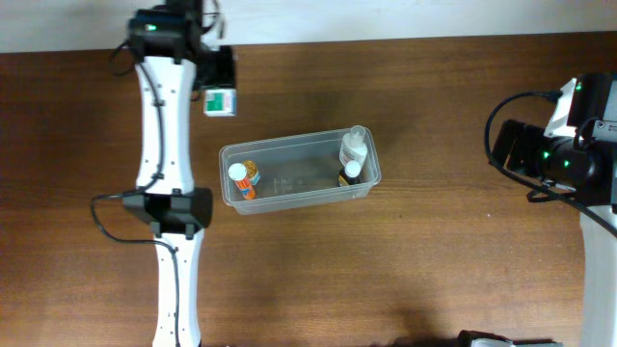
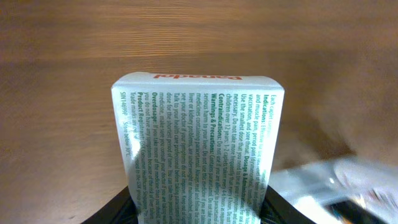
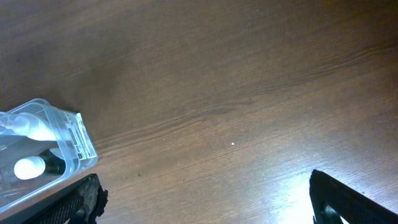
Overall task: Pack container
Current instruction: 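Carry the Panadol box right and lower it into the container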
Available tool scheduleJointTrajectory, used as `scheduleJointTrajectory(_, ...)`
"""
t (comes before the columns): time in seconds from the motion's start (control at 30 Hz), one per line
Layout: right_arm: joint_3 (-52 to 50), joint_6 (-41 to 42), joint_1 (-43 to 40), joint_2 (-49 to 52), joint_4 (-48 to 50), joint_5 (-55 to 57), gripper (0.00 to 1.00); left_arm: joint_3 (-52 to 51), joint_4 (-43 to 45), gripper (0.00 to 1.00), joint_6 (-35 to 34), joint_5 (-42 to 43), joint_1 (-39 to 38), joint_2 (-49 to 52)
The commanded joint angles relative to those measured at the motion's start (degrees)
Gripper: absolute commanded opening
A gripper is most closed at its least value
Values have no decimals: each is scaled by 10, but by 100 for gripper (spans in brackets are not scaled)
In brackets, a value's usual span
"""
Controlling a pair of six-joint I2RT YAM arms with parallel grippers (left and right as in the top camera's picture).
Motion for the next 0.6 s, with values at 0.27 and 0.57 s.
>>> scheduleJointTrajectory(0.27, 10, 7, -4, 0, 0, -1, 98, -1, -2, 48, 163, -7, -131, -45)
scheduleJointTrajectory(0.57, 10, 7, -4, 0, 0, -1, 98, -52, -2, 48, 163, -52, -179, -81)
